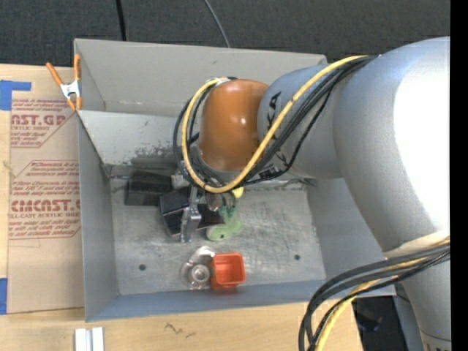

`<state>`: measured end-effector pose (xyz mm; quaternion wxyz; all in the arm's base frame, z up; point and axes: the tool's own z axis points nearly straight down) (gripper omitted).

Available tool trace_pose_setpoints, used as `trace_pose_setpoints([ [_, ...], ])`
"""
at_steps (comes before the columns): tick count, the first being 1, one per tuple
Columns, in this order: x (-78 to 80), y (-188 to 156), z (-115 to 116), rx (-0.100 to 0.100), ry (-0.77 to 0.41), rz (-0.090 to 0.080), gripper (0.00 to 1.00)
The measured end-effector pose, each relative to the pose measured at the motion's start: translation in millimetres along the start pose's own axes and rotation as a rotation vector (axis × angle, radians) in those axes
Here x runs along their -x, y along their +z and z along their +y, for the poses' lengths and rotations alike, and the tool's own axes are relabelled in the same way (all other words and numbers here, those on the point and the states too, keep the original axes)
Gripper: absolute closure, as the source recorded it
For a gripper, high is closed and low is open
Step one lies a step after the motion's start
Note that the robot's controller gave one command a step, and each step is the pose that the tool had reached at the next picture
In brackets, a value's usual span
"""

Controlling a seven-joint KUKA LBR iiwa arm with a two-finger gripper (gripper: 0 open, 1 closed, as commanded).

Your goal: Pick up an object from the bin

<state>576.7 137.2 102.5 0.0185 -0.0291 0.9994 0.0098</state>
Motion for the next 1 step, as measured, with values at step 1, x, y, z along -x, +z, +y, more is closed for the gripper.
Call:
trace_pose_setpoints([
  [1, 0.0, 0.0, 0.0, 0.0, 0.0, 0.0, 1.0],
])
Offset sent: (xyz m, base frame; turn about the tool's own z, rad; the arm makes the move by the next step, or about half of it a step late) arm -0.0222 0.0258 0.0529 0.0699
